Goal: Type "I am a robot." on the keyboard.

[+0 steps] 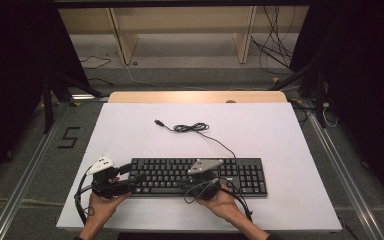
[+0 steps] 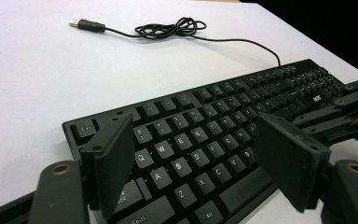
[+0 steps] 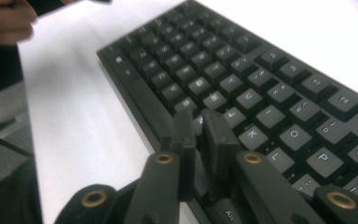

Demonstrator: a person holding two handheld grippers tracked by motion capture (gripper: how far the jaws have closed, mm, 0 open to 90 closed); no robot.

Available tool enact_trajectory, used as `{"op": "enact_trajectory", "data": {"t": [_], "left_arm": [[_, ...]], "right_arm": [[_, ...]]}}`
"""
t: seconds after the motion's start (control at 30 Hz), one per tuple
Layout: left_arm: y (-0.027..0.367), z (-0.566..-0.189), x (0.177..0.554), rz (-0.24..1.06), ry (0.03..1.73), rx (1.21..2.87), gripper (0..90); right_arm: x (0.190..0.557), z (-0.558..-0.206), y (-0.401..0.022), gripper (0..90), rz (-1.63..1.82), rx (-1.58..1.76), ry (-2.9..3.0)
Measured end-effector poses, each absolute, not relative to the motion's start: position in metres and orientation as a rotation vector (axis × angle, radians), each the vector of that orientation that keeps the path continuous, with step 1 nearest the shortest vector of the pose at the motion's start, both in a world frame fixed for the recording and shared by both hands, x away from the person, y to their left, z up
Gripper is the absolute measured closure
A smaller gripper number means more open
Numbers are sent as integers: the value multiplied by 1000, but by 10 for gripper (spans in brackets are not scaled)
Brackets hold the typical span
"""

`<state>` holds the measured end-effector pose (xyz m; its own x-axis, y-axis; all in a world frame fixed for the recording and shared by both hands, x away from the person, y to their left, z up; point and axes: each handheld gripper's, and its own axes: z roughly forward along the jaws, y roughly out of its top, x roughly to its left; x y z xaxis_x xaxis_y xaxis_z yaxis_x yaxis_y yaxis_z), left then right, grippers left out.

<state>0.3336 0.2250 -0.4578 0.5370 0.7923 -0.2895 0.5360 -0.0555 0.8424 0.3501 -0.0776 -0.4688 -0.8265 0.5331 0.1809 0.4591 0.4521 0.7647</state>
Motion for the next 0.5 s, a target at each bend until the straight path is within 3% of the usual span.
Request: {"op": "enact_trajectory", "data": {"t": [0.5], "left_arm": [[223,-459,336,300,1128,1738,288]], "right_arm": [[349,-455,-91,497,1427,929,2542]]}}
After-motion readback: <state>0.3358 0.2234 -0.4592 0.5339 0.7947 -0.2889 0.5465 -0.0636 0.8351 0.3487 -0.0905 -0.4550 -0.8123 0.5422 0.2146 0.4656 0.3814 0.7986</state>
